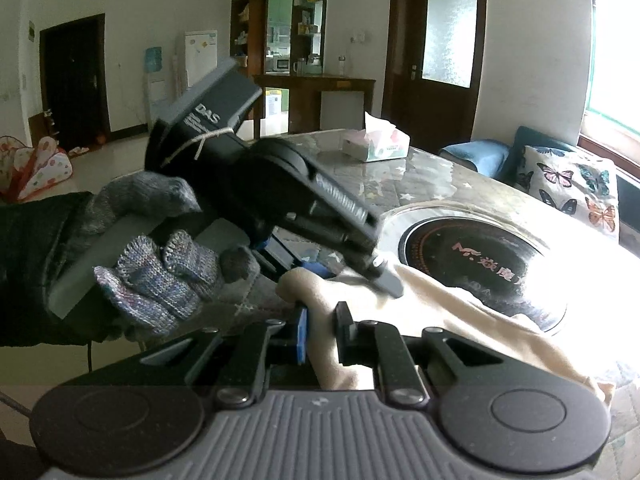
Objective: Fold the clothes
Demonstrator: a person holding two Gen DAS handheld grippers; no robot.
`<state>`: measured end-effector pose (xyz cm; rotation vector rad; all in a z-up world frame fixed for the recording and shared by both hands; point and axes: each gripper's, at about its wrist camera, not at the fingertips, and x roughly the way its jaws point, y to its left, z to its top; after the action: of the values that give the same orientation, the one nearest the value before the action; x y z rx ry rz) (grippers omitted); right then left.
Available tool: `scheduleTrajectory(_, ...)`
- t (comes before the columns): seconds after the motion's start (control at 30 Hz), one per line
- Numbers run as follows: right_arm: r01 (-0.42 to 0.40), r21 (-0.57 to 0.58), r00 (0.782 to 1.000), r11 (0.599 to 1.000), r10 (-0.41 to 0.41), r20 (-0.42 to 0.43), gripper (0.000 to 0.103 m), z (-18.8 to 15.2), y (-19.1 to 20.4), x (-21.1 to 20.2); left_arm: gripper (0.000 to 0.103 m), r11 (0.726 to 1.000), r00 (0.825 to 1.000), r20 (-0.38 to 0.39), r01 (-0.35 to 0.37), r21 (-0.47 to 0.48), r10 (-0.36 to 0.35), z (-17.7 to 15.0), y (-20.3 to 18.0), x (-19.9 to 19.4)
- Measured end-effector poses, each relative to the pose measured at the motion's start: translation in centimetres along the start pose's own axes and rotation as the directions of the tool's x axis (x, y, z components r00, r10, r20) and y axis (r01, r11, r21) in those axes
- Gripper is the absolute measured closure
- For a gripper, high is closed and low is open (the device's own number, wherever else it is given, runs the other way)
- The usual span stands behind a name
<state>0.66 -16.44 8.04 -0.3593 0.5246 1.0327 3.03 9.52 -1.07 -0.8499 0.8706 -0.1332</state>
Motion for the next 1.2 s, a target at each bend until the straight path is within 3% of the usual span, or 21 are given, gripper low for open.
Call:
scheduleTrajectory(0.2,0.013,0.057,1.000,0.998,-0.013,-0.003,0.088,-0.6,-1.3,-1.2,0.081,1.000,1.000,0.009,-0.009,0.022,0.009,-0.1,-0.2,-0.1)
scheduleTrajectory(0.33,0.099,0.151,0.995,0.983,-0.098,-0.014,0.088,-1.4,-4.5,-2.3,0.081,0.999,1.000,0.013,-0.016,0.037,0.015,-0.2,-0.3,0.0)
scheduleTrajectory(0.53,0.313,0.278,0.950,0.908,-0.300,-0.090,0.088,-3.2,-10.9,-2.5,0.081,0.999,1.000,0.013,-0.020,0.044,0.020,-0.2,-0.4,0.0)
scheduleTrajectory(0.7,0.393,0.360,0.920,0.846,-0.359,-0.161,0.088,-5.3,-14.9,-1.5,0.081,0.999,1.000,0.014,-0.023,0.048,0.022,-0.3,-0.5,0.0)
scheduleTrajectory(0.8,0.413,0.387,0.910,0.824,-0.381,-0.162,0.070,-6.3,-15.8,-1.7,0.081,0.998,1.000,0.014,-0.025,0.052,0.024,-0.3,-0.5,0.1)
scheduleTrajectory(1.0,0.431,0.472,0.900,0.769,-0.401,-0.170,0.065,-7.3,-17.9,-2.6,0.081,0.997,0.999,0.018,-0.033,0.068,0.032,-0.3,-0.8,0.2)
scheduleTrajectory(1.2,0.361,0.545,0.930,0.757,-0.337,-0.148,0.067,-7.9,-18.4,-2.4,0.081,0.996,0.999,0.022,-0.038,0.083,0.037,-0.3,-0.9,0.3)
